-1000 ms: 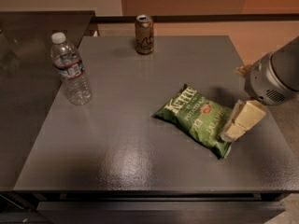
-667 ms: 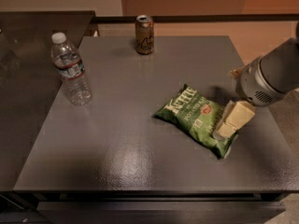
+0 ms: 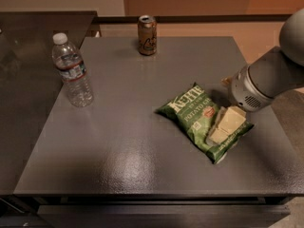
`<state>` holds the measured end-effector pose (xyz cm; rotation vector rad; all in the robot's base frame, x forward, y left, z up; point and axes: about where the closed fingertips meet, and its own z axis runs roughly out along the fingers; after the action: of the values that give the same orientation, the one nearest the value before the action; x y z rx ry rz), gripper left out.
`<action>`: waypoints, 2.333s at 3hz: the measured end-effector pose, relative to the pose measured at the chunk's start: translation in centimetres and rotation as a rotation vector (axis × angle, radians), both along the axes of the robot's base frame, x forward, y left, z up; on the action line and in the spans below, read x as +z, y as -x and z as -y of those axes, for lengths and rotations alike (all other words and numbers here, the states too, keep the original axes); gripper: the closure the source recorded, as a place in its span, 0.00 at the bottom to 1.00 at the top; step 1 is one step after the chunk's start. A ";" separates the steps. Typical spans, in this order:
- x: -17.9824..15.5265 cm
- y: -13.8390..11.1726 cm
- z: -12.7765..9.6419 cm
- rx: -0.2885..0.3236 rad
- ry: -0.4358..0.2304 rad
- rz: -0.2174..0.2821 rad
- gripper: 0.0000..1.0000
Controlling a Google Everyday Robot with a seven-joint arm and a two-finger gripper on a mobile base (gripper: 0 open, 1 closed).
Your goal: Move green jalapeno chip bag near orange can
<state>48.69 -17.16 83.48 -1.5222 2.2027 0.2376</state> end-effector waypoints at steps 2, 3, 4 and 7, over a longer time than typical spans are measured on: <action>0.0 0.9 -0.6 0.020 0.004 -0.067 0.41; 1.7 1.3 -0.8 0.007 0.003 -0.063 0.65; 4.1 1.4 -1.1 -0.006 -0.007 -0.038 0.88; 10.7 -3.3 -1.8 0.013 -0.026 0.111 1.00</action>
Offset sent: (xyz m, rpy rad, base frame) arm -0.0139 0.0053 0.0048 -0.0063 0.0986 0.0157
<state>51.96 -15.34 94.15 -1.4994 2.0960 0.1811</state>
